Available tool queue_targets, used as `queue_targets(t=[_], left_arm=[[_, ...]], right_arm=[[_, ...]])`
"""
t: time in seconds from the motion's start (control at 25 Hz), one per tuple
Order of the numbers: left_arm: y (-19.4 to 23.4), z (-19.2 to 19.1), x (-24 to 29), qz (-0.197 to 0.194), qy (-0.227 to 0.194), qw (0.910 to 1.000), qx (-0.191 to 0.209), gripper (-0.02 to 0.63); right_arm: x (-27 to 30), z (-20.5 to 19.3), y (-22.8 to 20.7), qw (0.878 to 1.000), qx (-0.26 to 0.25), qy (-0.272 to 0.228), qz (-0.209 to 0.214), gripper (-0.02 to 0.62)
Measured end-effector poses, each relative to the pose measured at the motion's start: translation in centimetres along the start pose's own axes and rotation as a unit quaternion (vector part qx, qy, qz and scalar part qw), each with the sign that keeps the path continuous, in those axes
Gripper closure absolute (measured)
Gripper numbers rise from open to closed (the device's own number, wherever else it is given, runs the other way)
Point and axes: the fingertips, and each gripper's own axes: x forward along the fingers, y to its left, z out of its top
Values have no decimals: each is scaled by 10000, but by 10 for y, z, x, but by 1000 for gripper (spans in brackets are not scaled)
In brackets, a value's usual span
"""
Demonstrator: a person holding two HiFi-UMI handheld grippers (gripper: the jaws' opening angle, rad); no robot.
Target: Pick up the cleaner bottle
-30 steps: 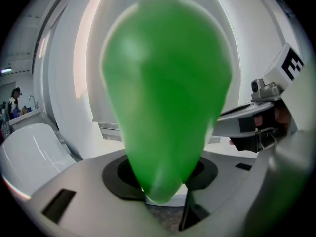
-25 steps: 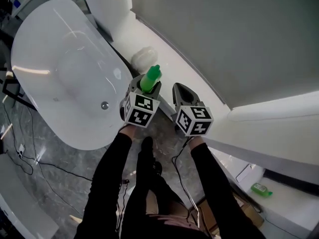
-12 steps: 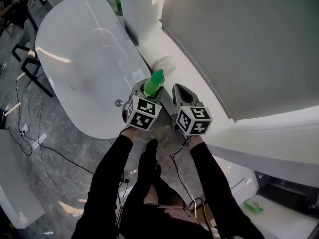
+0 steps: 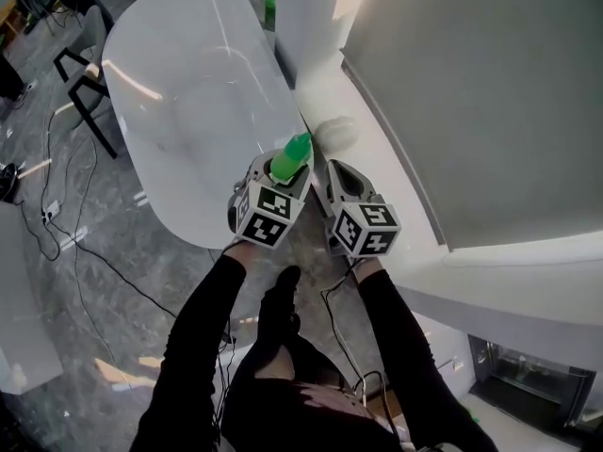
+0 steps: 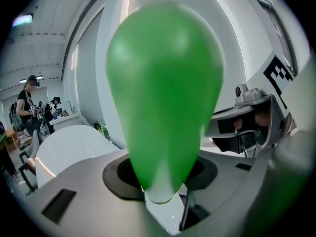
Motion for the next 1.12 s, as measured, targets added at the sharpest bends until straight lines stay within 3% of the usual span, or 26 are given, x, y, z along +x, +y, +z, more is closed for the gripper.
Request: queue_targets(t=[1.12], left_arm=[[43, -47, -59, 504, 145, 9979, -380, 411]], right_arm=[[25, -33, 72, 9953, -585, 467, 617, 595]])
